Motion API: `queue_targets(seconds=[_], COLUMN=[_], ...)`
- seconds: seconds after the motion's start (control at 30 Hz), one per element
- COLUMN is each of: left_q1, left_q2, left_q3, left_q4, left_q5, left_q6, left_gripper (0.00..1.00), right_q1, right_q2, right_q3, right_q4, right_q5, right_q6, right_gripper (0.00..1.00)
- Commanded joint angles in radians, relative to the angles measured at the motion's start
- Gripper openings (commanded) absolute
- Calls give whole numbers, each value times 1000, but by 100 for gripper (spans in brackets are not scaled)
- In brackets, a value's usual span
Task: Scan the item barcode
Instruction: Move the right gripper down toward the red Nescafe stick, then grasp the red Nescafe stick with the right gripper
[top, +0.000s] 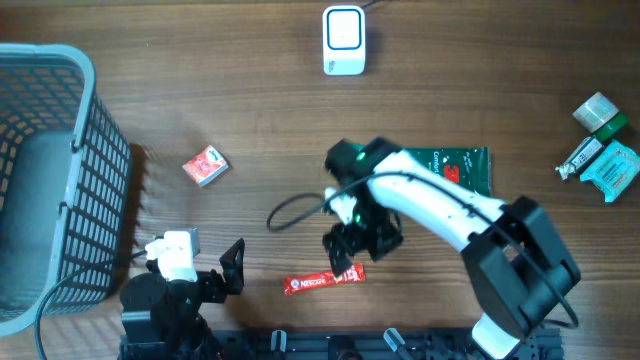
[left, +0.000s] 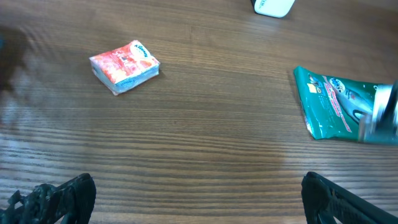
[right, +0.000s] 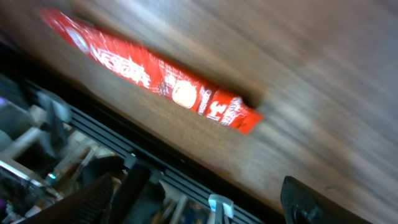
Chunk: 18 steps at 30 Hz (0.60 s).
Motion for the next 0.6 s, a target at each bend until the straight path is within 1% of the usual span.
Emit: queue_targets(seconds=[0.0,0.1,0.17,0.2,0.27,0.33,0.43,0.47,0.5,0.53,0.57], left_q1=[4,4,4,4,4,4,4,4,4,4,4], left_q2=[-7,-7,-7,-7,-7,-7,-7,-7,-7,-7,-7], left_q3=[-3,-3,-3,-3,-3,-3,-3,-3,-3,-3,-3], left_q4=[5,5,5,5,5,5,5,5,5,5,5], left_q5=[8,8,8,8,8,8,8,8,8,8,8], left_q6=[5,5,5,5,5,5,5,5,5,5,5], left_gripper=[100,100,100,100,100,100,100,100,100,100,100], right_q1=[128,235,322,352,408,425,414,406,397,386,374], right_q2=[-21,-21,-20,-20,-20,-20,-20,-20,-20,-20,-20], right_q3=[-29,-29,-38,-49,-95,-148,-208,-217,-219,-218,-217], right_q4=[9,45,114,149,249,323,393,407,416,428,445], right_q5=[22,115,249,292,321,321,320,321,320,321,321], right_q6=[128,166,195,208,217,245,306,320,320,320,317], right_gripper=[83,84,94,96,96,92,70,57,49,45,44])
